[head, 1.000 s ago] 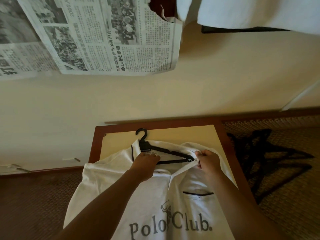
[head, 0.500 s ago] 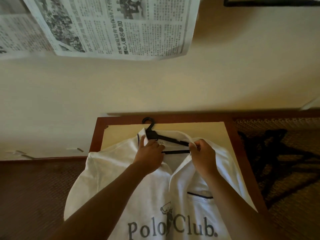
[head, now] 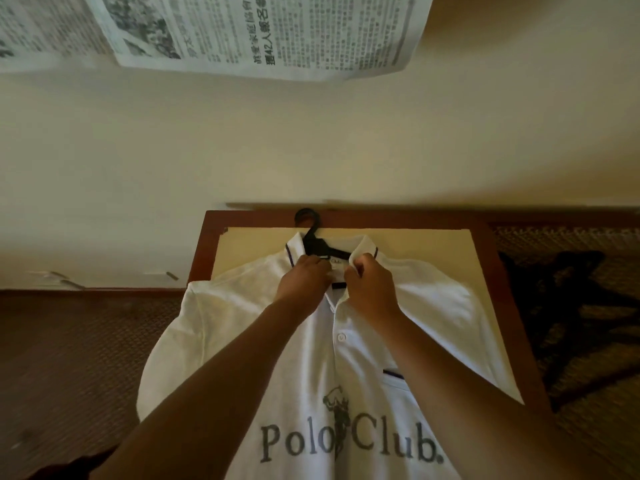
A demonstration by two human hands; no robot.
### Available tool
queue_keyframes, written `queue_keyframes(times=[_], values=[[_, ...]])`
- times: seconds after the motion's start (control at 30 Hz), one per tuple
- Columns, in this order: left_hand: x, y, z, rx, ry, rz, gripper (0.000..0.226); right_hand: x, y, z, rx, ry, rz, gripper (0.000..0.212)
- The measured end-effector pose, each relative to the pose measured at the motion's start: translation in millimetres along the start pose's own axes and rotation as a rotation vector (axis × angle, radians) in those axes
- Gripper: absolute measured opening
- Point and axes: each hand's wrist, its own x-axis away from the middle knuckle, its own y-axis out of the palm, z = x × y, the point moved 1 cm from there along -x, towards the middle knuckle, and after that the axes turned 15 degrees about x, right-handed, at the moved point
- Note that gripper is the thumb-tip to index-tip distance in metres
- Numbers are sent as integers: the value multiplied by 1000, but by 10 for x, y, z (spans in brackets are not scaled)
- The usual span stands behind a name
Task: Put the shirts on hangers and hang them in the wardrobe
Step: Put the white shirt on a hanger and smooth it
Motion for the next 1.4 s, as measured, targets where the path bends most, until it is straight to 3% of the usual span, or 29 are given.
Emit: queue_keyframes(times=[0.07, 0.13, 0.23, 0.33, 0.5, 0.63, 0.77, 1.0, 1.17, 1.4], values=[[97, -9, 36, 73, 66, 75, 29, 69, 6, 20, -54, -5, -33, 13], [307, -7, 107, 199, 69, 280, 31, 247, 34, 76, -120, -3, 11, 17], [732, 140, 215, 482, -142, 550, 24, 615, 184, 202, -122, -36, 131, 10], [1038, 417, 289, 717, -364, 465, 22, 827, 436, 303, -78, -67, 85, 9], [1125, 594, 214, 650, -304, 429, 20, 811, 569, 344, 77, -99, 130, 34], [1106, 624, 173, 528, -266, 426, 24, 792, 559, 315, 71, -54, 162, 22], [1045, 584, 160, 488, -211, 383, 29, 728, 584, 314, -5, 84, 137, 9], [910, 517, 130, 322, -180, 274, 27, 573, 467, 274, -109, 240, 34, 12], [847, 490, 104, 259, -125, 237, 27, 546, 291, 339, -558, 388, -103, 15], [789, 468, 128, 230, -80, 220, 31, 560, 231, 341, -658, 373, -162, 13]])
